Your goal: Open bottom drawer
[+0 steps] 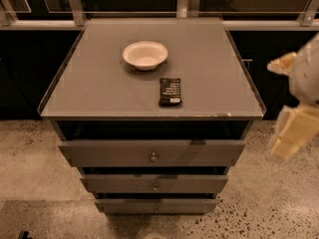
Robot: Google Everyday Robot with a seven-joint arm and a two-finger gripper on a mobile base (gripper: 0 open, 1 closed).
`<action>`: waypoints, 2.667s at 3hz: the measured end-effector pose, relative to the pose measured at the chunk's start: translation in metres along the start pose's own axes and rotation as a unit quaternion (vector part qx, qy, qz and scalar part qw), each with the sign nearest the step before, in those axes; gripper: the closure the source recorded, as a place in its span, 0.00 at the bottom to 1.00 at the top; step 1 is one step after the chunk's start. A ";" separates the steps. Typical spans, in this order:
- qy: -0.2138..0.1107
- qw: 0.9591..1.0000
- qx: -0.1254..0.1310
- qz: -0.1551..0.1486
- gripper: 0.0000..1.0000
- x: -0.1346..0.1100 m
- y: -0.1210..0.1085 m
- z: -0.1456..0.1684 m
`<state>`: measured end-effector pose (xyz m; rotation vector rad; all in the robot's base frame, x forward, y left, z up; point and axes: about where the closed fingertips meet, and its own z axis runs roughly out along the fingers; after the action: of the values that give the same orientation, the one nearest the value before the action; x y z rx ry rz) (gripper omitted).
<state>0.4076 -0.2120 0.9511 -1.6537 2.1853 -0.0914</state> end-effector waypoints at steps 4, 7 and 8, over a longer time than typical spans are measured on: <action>-0.143 0.963 -0.036 0.224 0.00 0.088 0.099 0.211; -0.203 0.941 -0.071 0.261 0.00 0.121 0.148 0.315; -0.215 0.935 -0.101 0.264 0.00 0.125 0.158 0.363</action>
Offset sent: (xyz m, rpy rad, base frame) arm -0.0453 -0.0230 -0.3295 0.5504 0.0439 -0.4247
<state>0.3625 -0.2146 0.5382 -0.9908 2.2448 0.6051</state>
